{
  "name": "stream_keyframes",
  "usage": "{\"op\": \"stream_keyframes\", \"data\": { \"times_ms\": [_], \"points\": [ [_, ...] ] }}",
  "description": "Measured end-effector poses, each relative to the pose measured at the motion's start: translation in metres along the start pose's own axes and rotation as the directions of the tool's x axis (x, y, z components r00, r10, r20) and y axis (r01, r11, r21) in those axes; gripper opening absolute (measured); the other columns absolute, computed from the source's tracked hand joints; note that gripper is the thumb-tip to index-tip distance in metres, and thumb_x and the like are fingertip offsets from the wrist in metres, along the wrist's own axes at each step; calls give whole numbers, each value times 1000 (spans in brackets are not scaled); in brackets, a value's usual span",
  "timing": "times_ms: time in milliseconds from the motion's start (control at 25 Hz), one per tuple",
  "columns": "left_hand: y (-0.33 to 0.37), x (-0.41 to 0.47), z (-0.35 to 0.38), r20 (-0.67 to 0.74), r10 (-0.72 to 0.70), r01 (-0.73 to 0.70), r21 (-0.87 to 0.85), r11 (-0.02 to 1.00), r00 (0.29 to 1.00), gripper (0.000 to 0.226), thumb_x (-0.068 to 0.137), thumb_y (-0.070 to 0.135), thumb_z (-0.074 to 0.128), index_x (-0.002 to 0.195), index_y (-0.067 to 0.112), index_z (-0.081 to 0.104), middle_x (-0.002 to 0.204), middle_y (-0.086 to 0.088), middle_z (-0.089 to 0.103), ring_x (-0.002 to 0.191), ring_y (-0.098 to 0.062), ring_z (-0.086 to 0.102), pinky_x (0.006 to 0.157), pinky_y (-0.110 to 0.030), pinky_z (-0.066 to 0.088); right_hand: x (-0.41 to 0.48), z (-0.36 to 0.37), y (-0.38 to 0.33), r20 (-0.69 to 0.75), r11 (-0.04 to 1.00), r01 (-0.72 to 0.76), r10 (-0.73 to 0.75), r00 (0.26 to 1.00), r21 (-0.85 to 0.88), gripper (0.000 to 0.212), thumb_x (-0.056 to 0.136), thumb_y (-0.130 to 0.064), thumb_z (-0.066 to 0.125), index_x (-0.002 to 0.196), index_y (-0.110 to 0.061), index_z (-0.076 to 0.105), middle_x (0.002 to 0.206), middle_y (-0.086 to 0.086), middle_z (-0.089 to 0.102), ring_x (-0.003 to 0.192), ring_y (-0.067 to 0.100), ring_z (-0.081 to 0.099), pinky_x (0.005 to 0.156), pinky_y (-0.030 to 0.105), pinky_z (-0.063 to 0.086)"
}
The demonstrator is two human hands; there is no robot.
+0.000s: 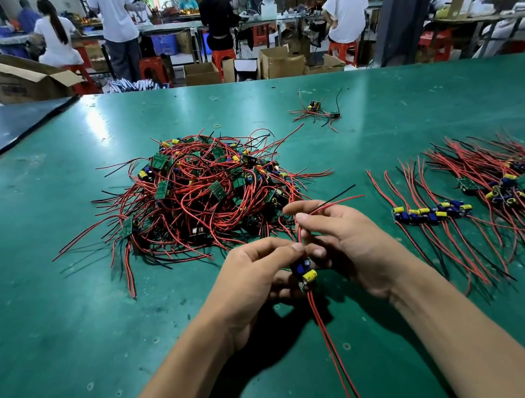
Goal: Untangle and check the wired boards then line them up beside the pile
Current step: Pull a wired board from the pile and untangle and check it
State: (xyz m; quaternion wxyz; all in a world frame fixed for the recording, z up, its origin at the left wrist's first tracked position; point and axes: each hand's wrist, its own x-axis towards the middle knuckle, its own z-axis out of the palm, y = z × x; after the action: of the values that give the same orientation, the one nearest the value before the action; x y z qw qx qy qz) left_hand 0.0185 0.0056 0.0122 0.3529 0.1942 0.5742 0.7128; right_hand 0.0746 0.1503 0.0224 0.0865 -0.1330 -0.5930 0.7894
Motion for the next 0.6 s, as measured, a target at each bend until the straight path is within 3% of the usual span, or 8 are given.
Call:
{"op": "stream_keyframes", "data": {
  "times_ms": [200, 320, 400, 480, 600],
  "points": [
    [-2, 4, -3, -87, -8, 9, 11, 1000, 996, 18, 89, 9, 63, 77, 16, 76, 71, -6, 68, 59, -22, 63, 69, -34, 51, -8, 6, 4, 21, 976, -5, 9, 1000, -216, 22, 93, -30, 68, 89, -10, 74, 63, -7, 65, 47, 1, 54, 44, 15, 45],
    [-2, 4, -3, -51, -35, 33, -35, 999, 998, 16, 90, 14, 64, 80, 15, 76, 75, -10, 71, 63, -28, 70, 79, -41, 52, -7, 5, 5, -23, 971, -5, -1, 1000, -238, 33, 94, -36, 67, 88, -5, 75, 69, 3, 66, 56, 15, 56, 47, 24, 52],
    [-3, 3, -1, -24, -37, 36, -46, 998, 999, 11, 88, 18, 67, 85, 10, 75, 80, -11, 71, 63, -26, 70, 79, -40, 52, -6, 3, 5, -41, 961, 23, -36, 999, -276, 35, 96, -36, 65, 89, -4, 75, 74, 11, 67, 61, 22, 58, 48, 26, 53],
    [-4, 3, 0, -24, -43, 43, -16, 999, 999, 11, 83, 14, 70, 90, 5, 72, 82, -12, 72, 60, -23, 69, 71, -34, 54, -5, 2, 5, -30, 964, 36, -45, 999, -265, 35, 98, -36, 61, 85, -8, 77, 69, 9, 67, 55, 16, 61, 46, 23, 50],
    [-2, 1, 0, 3, -68, 68, 25, 997, 998, 21, 75, 12, 75, 92, 0, 70, 84, -15, 73, 59, -22, 67, 61, -28, 53, -3, 3, 4, -86, 959, -31, 6, 996, -282, 47, 99, -50, 54, 76, -17, 78, 52, 0, 54, 42, 9, 46, 42, 17, 41]
  ]
}}
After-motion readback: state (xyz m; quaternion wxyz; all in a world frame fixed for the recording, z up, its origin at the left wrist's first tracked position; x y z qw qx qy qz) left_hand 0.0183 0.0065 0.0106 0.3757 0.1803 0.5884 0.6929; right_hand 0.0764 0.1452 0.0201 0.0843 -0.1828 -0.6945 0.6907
